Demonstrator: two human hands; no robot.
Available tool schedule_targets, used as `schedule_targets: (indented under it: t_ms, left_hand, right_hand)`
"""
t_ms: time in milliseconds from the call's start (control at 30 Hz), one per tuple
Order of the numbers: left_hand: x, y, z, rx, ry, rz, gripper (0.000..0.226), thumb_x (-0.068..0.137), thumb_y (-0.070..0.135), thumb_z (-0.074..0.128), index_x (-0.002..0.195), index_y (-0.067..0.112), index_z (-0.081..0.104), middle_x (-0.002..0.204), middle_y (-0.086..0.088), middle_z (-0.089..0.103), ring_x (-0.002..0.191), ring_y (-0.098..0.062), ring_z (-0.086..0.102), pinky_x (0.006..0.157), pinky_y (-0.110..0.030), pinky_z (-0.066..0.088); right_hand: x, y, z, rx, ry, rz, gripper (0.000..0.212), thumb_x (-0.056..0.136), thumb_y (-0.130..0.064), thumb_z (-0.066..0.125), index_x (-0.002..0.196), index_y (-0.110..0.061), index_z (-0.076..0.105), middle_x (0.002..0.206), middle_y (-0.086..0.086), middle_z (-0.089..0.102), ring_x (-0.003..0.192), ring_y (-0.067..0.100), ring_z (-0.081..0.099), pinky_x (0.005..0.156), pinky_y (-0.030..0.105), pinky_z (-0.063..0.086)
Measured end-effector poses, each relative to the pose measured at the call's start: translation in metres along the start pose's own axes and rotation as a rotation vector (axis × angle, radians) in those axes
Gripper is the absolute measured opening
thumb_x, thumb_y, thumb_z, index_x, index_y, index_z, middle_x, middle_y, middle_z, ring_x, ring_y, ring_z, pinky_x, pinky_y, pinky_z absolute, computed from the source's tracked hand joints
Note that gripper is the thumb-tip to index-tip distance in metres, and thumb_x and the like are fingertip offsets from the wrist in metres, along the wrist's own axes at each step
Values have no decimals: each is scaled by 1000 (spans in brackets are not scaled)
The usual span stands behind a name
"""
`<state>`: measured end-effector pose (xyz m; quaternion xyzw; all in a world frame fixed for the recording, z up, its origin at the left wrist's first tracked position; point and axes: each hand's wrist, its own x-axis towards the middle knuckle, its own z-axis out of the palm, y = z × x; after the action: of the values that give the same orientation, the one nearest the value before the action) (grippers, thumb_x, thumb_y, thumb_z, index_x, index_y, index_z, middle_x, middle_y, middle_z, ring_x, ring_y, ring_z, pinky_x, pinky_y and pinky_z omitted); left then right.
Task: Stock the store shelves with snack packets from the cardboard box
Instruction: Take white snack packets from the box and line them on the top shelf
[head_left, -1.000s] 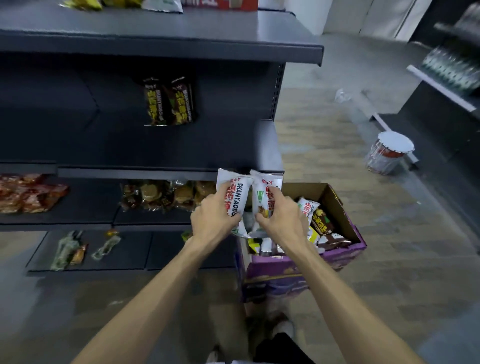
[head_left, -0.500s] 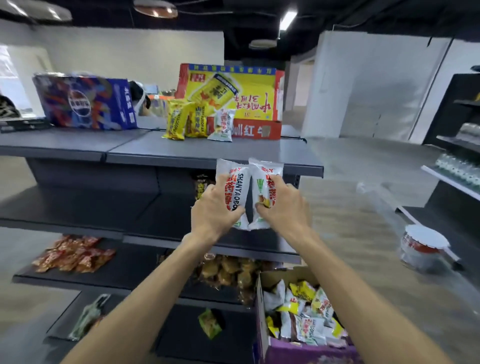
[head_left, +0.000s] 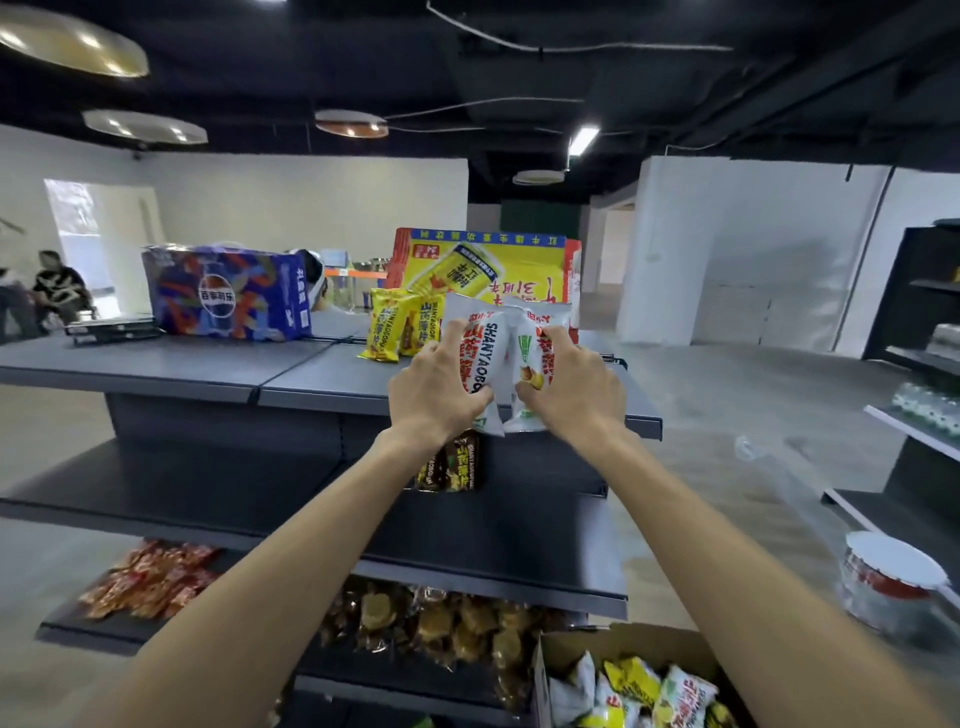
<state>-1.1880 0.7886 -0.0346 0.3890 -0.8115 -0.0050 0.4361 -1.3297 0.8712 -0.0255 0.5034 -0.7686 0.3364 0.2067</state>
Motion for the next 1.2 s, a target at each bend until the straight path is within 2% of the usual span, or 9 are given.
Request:
schedule_targets:
  t_ms: [167, 367, 500, 633, 867, 967, 1100, 1200]
  left_hand:
    - [39, -27, 4, -8, 39, 28, 72, 77, 44, 74, 136, 29, 34, 101, 1, 63, 82, -21, 64, 59, -30, 50]
    - [95, -74, 27, -26, 20, 51, 68, 78, 44, 72, 132, 29, 34, 95, 1, 62, 77, -20, 63, 58, -36, 57]
    - [125, -104, 51, -21, 3, 44, 66, 79, 46, 71, 132, 28, 36, 95, 1, 61, 78, -21, 62, 54, -33, 53]
    - [149, -125, 86, -7, -9, 15, 68, 79, 50, 69, 133, 29, 34, 94, 2, 63, 74, -20, 60, 52, -29, 48]
    - [198, -137, 156, 34, -33, -45, 70, 77, 57, 69, 132, 31, 34, 98, 0, 66, 82, -26, 65, 56, -33, 52]
    - [212, -137, 186, 64, -65, -63, 70, 78, 56, 68, 133, 31, 34, 100, 1, 65, 87, -26, 65, 58, -32, 47]
    - [231, -134, 222, 116, -114, -75, 72, 78, 55, 67, 138, 35, 31, 104, 0, 63, 90, -27, 65, 59, -32, 43]
    - [244, -130, 243, 156, -83, -61, 75, 81, 52, 66, 144, 38, 28, 109, -1, 59, 85, -26, 65, 57, -30, 43]
  right_hand:
    - [36, -17, 20, -3, 35, -6, 61, 83, -44, 73, 132, -25, 42, 109, 6, 65, 95, 32, 65, 74, 38, 49]
    - [86, -28, 63, -22, 66, 29, 59, 84, -44, 70, 132, -26, 41, 109, 5, 65, 92, 29, 65, 75, 40, 55]
    - [111, -16, 92, -24, 49, 107, 56, 84, -43, 70, 130, -26, 41, 105, 5, 65, 91, 31, 64, 73, 38, 51]
    - [139, 1, 120, -66, 44, 131, 53, 86, -41, 68, 127, -24, 39, 104, 5, 65, 88, 30, 65, 69, 39, 54]
    - [203, 34, 175, -136, 9, 138, 60, 86, -43, 67, 135, -26, 36, 109, 7, 61, 93, 34, 65, 70, 36, 46]
    - [224, 52, 205, -135, -61, 160, 58, 87, -43, 65, 135, -28, 37, 116, 7, 59, 100, 35, 64, 77, 39, 48]
    - [248, 70, 241, -128, -112, 163, 58, 89, -41, 63, 138, -27, 35, 115, 8, 59, 100, 35, 64, 77, 38, 48]
    - [267, 77, 261, -120, -112, 150, 62, 89, -41, 64, 140, -26, 32, 116, 9, 56, 100, 35, 64, 77, 40, 50]
